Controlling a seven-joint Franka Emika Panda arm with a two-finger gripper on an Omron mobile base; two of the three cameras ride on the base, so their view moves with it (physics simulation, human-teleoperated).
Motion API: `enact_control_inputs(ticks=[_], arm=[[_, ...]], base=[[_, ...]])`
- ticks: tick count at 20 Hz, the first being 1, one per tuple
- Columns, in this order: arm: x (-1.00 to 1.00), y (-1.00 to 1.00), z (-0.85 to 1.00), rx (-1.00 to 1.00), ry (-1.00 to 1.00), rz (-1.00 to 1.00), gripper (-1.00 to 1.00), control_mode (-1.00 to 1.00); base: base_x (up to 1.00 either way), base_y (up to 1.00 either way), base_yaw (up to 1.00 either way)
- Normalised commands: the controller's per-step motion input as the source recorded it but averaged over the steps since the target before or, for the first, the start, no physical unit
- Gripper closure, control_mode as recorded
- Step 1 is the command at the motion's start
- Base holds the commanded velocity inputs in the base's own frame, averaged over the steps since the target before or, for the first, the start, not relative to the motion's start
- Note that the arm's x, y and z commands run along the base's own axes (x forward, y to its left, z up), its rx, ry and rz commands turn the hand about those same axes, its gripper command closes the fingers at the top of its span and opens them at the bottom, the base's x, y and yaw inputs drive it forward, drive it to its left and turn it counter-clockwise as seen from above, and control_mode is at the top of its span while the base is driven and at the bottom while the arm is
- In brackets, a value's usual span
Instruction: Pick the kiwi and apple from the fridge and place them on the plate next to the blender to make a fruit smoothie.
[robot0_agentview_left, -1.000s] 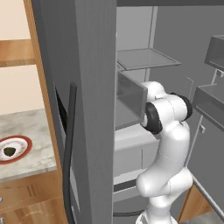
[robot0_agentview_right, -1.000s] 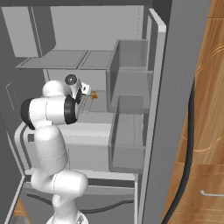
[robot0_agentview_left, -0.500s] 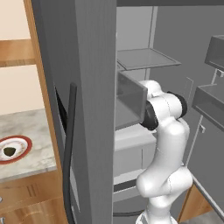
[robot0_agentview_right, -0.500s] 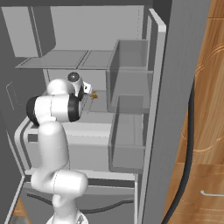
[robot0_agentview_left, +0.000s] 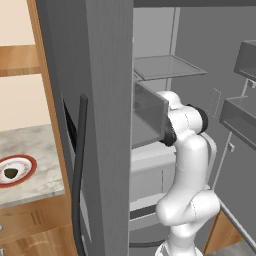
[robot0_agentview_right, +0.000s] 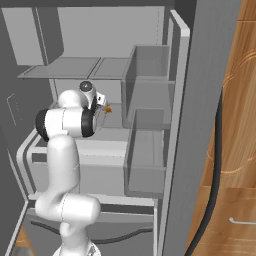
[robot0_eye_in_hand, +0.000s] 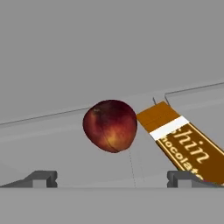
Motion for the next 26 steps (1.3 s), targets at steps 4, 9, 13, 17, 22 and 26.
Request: enact_control_inputs(ticks=[4,9,13,17,22,26], arm=[[0.2,0.06,-0.14,0.0,0.0,0.0,-1.0,-1.0],[0.23,0.08,-0.17,0.0,0.02,0.0,-1.0,-1.0],[0.28,0.02,-0.06,0.0,0.01,0.0,-1.0,-1.0],[0.23,0.0,-0.12,0.0,0.0,0.0,-1.0,-1.0],[0.16,0.0,-0.14,0.0,0.02,0.0,-1.0,-1.0],[0.12,0.0,-0.14,0.0,0.0,0.0,-1.0,-1.0]], base=[[0.0,0.0,0.0],[0.0,0.0,0.0],[0.0,0.0,0.0],[0.0,0.0,0.0],[0.0,0.0,0.0],[0.0,0.0,0.0]])
